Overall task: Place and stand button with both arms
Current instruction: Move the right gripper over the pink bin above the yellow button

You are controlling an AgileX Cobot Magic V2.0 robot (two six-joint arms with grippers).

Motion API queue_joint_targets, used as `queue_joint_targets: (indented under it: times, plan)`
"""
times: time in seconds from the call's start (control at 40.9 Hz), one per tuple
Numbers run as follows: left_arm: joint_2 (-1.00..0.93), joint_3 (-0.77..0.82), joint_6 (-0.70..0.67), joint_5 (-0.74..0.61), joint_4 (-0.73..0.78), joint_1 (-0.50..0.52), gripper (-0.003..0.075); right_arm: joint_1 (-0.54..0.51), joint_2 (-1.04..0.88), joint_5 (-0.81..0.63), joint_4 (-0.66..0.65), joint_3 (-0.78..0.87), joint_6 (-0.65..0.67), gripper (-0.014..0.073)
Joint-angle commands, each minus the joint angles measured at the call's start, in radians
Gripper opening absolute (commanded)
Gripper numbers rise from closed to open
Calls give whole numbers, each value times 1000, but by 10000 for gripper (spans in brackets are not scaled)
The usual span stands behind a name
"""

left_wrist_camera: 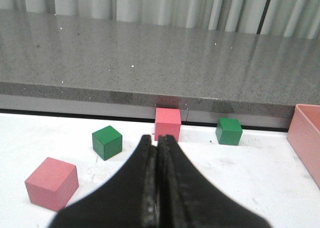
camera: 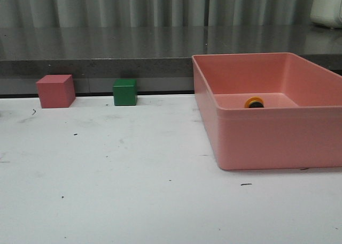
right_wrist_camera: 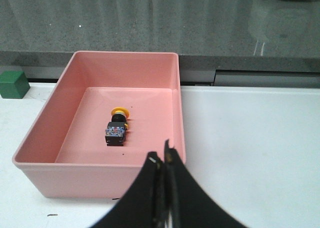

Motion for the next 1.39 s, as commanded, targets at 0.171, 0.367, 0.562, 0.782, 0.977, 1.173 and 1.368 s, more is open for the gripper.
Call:
queue_joint_targets:
  times: [0.171, 0.367, 0.562, 0.782, 0.977, 1.173, 1.368]
  plan:
    - [42, -22, -8, -78, 0, -7, -20, -5, 25, -65, -9, -27, -3, -69]
    - [42, -22, -8, -78, 0, -7, -20, -5, 25, -70, -9, -27, -3, -69]
    - [47, -22, -8, -80, 0, -7, -13, -5, 25, -66, -10, -27, -3, -38]
    - [51, -22, -8, -80, 26, -7, 399, -6, 25, -62, -28, -27, -3, 533]
    - [51, -22, -8, -80, 26, -7, 523, -6, 25, -62, -28, -27, -3, 645]
    - [51, -22, -8, -80, 26, -7, 479, -6, 25, -62, -28, -27, -3, 645]
    - [51, -22, -8, -80, 26, -7, 426, -6, 25, -63, -28, -27, -3, 645]
